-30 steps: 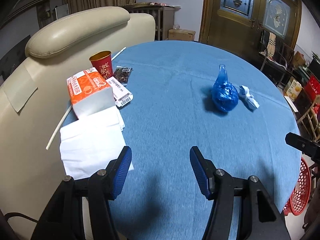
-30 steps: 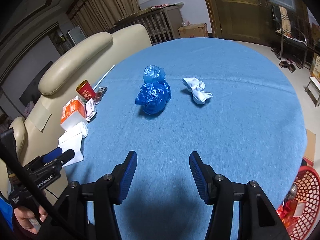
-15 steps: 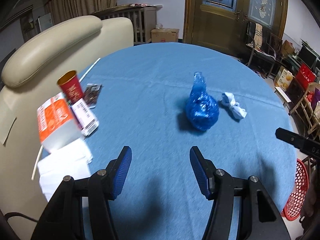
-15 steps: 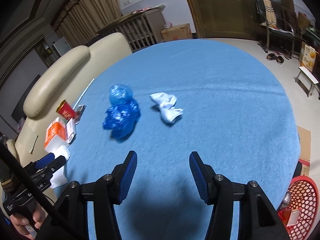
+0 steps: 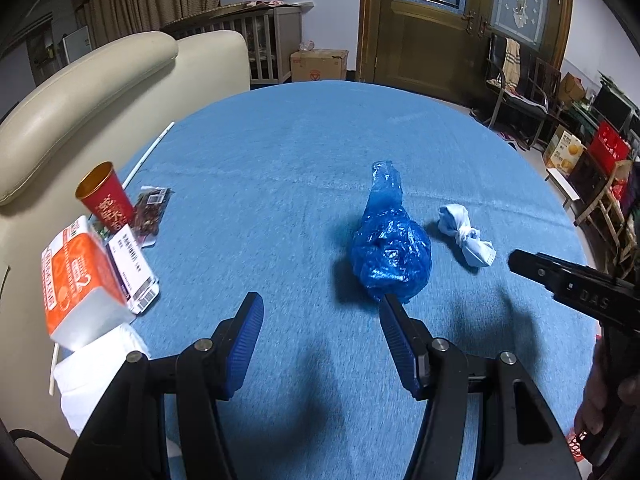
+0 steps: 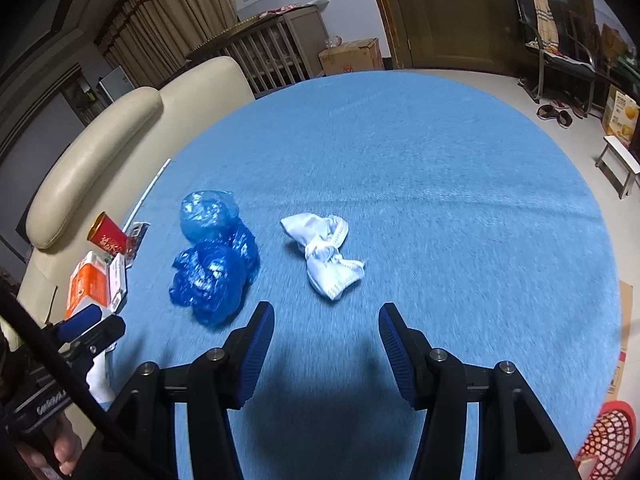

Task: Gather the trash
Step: 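Grasp the blue plastic bag with the left tool while the right tool grasps the white tissue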

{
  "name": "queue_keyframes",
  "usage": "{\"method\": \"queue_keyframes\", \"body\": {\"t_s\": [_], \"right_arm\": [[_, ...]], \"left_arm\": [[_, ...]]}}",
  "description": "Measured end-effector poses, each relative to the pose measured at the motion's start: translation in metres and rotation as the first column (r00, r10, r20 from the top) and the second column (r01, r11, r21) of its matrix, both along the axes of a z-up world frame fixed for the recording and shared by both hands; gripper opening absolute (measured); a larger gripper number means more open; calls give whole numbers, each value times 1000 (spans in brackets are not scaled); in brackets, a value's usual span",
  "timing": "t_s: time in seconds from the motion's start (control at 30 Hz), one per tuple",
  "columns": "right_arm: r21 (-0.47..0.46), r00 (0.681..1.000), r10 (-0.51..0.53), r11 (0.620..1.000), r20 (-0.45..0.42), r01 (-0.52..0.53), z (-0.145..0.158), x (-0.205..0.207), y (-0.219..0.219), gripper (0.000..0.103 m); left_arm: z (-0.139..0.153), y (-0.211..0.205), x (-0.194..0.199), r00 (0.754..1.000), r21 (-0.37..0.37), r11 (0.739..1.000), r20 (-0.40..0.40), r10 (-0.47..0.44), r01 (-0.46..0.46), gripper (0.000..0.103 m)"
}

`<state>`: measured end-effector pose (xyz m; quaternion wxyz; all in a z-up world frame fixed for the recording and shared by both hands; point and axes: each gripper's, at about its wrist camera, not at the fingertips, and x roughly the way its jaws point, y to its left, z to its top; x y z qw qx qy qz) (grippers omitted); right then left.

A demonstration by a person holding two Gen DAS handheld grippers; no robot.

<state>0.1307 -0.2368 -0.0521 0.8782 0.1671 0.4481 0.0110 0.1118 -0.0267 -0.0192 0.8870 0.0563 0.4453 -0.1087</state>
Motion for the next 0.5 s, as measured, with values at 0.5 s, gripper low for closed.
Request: {"method": "queue_keyframes", "body": {"t_s": [0.5], "right_arm": [[-1,999,17,1000,-40,-17,-26,66,3,58]], "left_arm": [[-2,-8,15,1000,24,1000,-2,-15,15,61]]}}
